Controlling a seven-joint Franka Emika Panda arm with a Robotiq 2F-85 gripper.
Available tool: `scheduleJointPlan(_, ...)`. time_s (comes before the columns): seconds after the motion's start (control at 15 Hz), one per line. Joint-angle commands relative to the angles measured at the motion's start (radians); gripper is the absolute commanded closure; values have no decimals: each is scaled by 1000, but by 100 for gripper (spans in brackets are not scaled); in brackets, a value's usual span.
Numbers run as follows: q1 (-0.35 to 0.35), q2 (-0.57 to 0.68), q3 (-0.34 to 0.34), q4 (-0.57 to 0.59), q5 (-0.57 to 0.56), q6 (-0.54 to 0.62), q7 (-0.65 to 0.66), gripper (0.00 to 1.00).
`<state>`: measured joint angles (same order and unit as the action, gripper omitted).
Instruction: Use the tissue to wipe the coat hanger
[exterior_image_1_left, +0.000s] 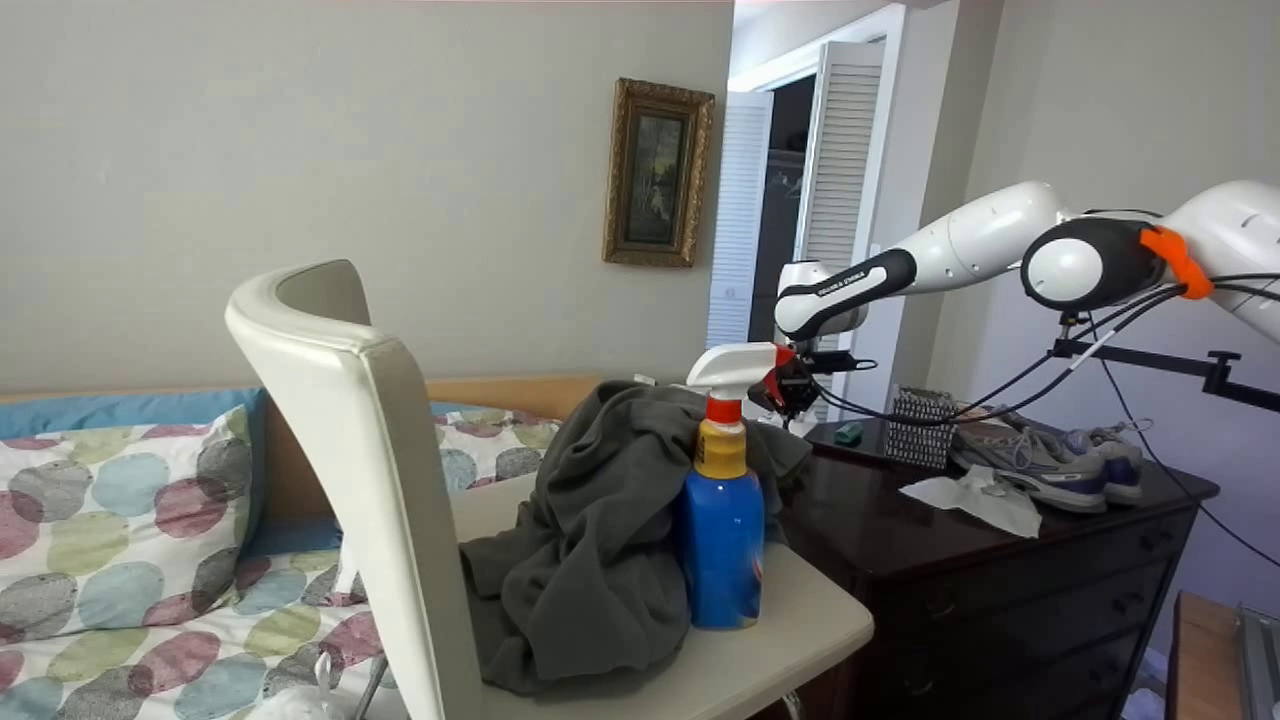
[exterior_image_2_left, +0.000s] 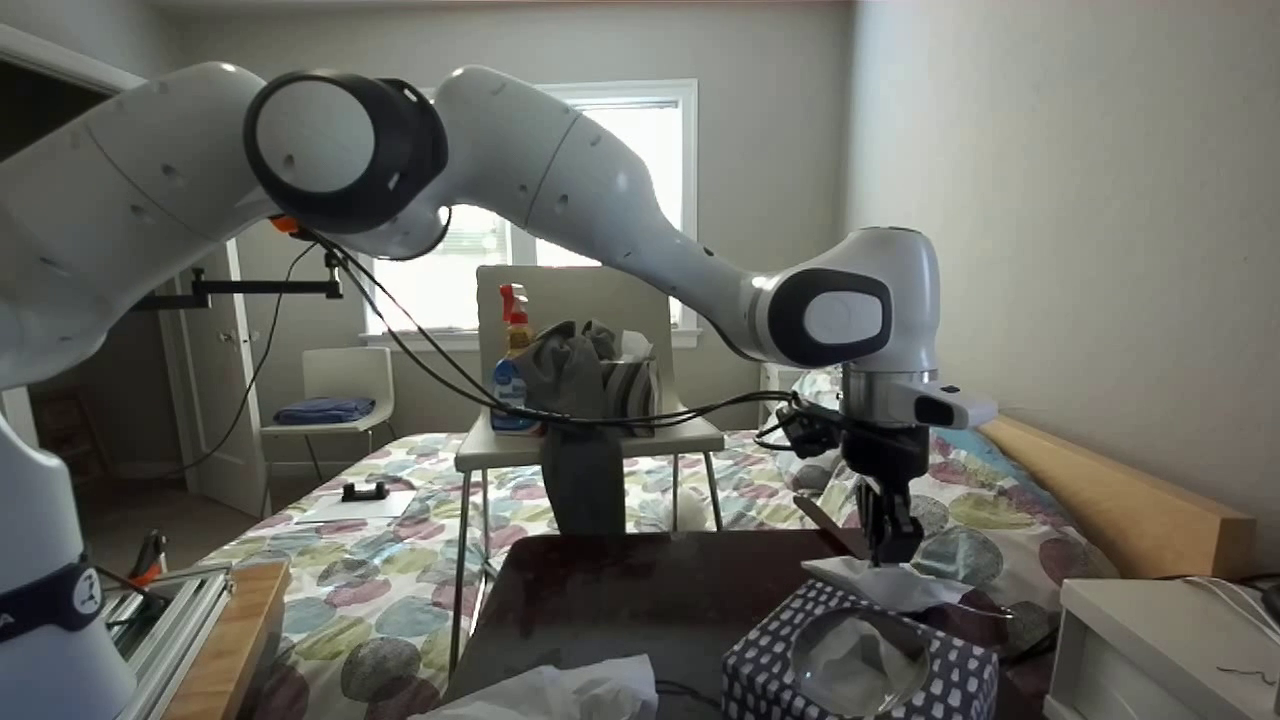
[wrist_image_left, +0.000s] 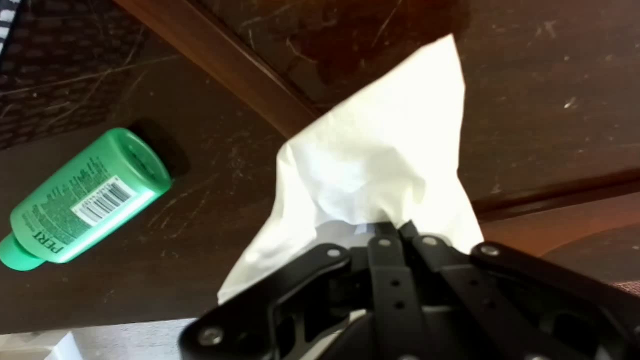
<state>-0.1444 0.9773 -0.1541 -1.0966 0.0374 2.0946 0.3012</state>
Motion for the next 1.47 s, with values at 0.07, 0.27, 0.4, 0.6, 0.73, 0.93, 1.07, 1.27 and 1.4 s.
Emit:
scheduleJointPlan(0.07, -15, 98, 21, 169, 15, -72, -1, 99)
scheduleJointPlan(0.27, -9, 131, 29, 222, 11, -89, -3, 99)
scheduleJointPlan(0.4, -3, 149, 35, 251, 8, -103, -4, 99)
scheduleJointPlan(0.6, 9, 160, 47, 273, 4, -106, -16, 99)
scheduleJointPlan(0.73, 17, 162, 53, 278, 2, -99, -21, 99)
scheduleJointPlan(0.93, 27, 164, 64, 289, 2, -104, -34, 99)
scheduleJointPlan(1.07, 33, 167, 68, 297, 2, -107, -43, 99)
scheduleJointPlan(1.27, 43, 171, 74, 298, -2, -118, -55, 99)
scheduleJointPlan(1.4, 52, 172, 77, 298, -4, -128, -62, 99)
